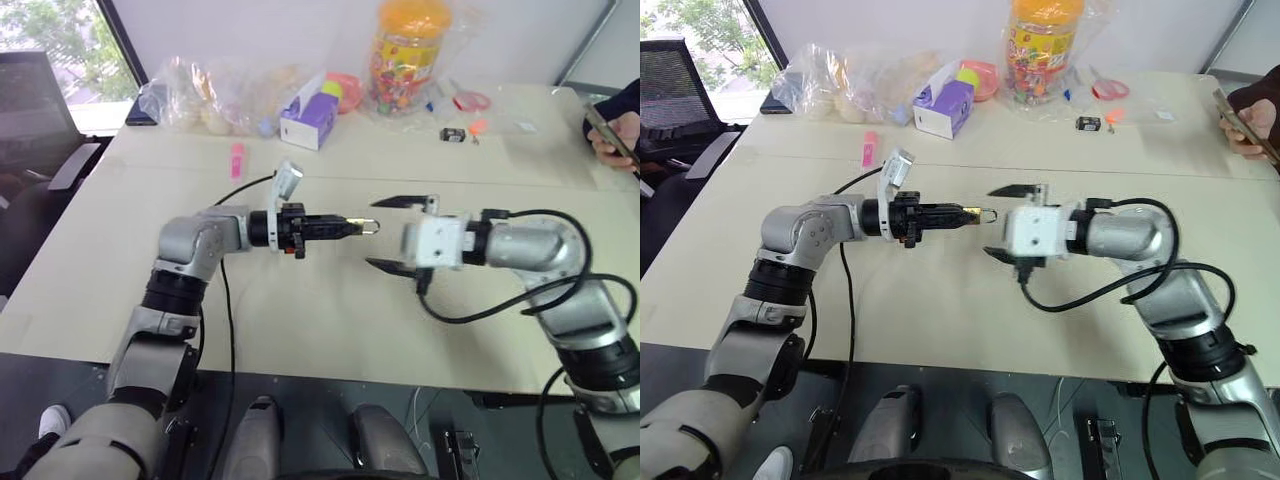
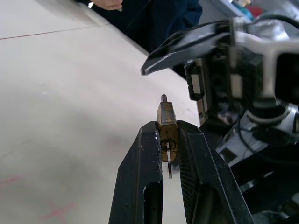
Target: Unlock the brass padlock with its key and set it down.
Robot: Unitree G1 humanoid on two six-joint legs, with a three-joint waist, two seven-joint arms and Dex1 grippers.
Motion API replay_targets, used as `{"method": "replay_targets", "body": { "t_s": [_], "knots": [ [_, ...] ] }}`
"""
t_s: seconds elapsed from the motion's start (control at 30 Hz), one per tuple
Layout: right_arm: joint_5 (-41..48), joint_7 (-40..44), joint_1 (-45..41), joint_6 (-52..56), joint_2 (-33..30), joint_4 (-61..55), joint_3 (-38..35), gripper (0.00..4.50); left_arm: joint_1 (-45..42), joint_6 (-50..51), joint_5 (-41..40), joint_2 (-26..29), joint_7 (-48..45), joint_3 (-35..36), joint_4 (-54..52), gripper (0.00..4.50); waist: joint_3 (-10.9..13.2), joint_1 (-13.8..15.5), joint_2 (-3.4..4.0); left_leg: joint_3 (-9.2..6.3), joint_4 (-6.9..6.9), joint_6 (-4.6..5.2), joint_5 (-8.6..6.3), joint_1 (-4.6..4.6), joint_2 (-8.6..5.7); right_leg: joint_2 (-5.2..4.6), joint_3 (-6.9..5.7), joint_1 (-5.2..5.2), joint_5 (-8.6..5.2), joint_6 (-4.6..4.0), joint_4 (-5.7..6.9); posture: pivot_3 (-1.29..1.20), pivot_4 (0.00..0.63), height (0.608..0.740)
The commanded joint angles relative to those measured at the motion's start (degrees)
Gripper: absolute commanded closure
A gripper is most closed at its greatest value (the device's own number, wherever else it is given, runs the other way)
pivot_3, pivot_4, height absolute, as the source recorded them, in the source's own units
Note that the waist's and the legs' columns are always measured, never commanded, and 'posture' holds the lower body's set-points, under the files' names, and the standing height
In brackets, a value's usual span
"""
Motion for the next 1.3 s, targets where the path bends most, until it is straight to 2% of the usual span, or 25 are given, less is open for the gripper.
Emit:
{"method": "replay_targets", "body": {
  "t_s": [0.03, 0.1, 0.17, 0.27, 0.37, 0.57, 0.77, 1.3],
  "knots": [
    [10.7, 0.0, -0.5, 13.4, 0.2, -2.6, -6.5, 0.06, -1.3, -2.5, 0.7, 1.6, -2.7, 0.1, -0.8, 4.50, 0.0, -0.1, 0.02, 0.00, 0.00, 0.00, 0.00, 0.00, 0.00, 0.00, 0.00, 0.00, 0.00, 0.00, 0.00, 0.00, 0.150, 0.740],
    [15.6, -1.9, -1.4, 19.2, 2.1, -2.8, -8.9, 0.57, -1.2, -3.2, 1.0, 2.2, -3.6, -0.2, -1.1, 4.50, 0.0, -0.2, 0.02, 0.00, -0.01, 0.02, -0.01, 0.00, 0.00, 0.01, 0.00, 0.00, 0.00, 0.00, 0.00, 0.00, 0.150, 0.740],
    [18.4, -3.3, -2.3, 23.0, 2.8, -3.4, -9.8, 1.34, -1.3, -3.5, 1.1, 2.4, -4.1, -0.4, -1.1, 4.50, 0.0, -0.3, 0.05, -0.01, -0.02, 0.03, -0.02, 0.00, 0.01, 0.02, 0.00, -0.01, 0.00, 0.00, 0.00, 0.00, 0.150, 0.740],
    [21.8, -5.5, -4.1, 27.4, 3.6, -4.4, -10.2, 3.02, -1.6, -3.9, 1.3, 2.4, -4.6, -0.5, -0.8, 4.50, 0.1, -0.3, 0.10, 0.00, -0.03, 0.05, -0.03, 0.00, 0.01, 0.02, 0.00, -0.02, 0.00, 0.00, 0.00, 0.00, 0.150, 0.740],
    [28.4, -7.8, -7.3, 33.9, 5.4, -5.4, -12.0, 4.45, -1.8, -4.5, 1.8, 2.3, -5.1, -0.7, -0.4, 4.50, 0.1, -0.4, 0.10, 0.00, -0.03, 0.06, -0.03, 0.00, 0.01, 0.02, 0.00, -0.03, 0.00, 0.00, 0.00, 0.00, 0.150, 0.740],
    [35.3, -12.0, -10.2, 41.0, 6.6, -7.1, -12.5, 4.45, -1.9, -4.8, 2.1, 2.3, -6.2, -1.0, -0.6, 4.50, 0.1, -0.2, 0.10, 0.00, -0.05, 0.07, -0.04, -0.02, 0.01, 0.02, 0.00, -0.04, 0.00, 0.00, -0.02, 0.00, 0.150, 0.740],
    [36.2, -13.1, -8.5, 40.5, 6.4, -8.1, -9.6, 4.45, -2.2, -4.6, 1.9, 2.4, -7.0, -0.8, -1.1, 4.50, 0.1, -0.4, 0.10, 0.00, -0.05, 0.08, -0.04, -0.03, 0.01, 0.02, 0.00, -0.07, 0.00, 0.00, -0.02, 0.00, 0.150, 0.740],
    [30.7, -14.9, -6.4, 32.9, 6.4, -1.0, -4.3, 4.45, -2.4, 1.8, -3.3, 3.0, -7.6, 1.4, -6.0, 4.50, 0.1, -0.4, 0.10, 0.00, -0.06, 0.08, -0.04, -0.07, 0.01, 0.02, 0.00, -0.12, 0.00, 0.00, -0.02, 0.00, 0.150, 0.740]
  ]
}}
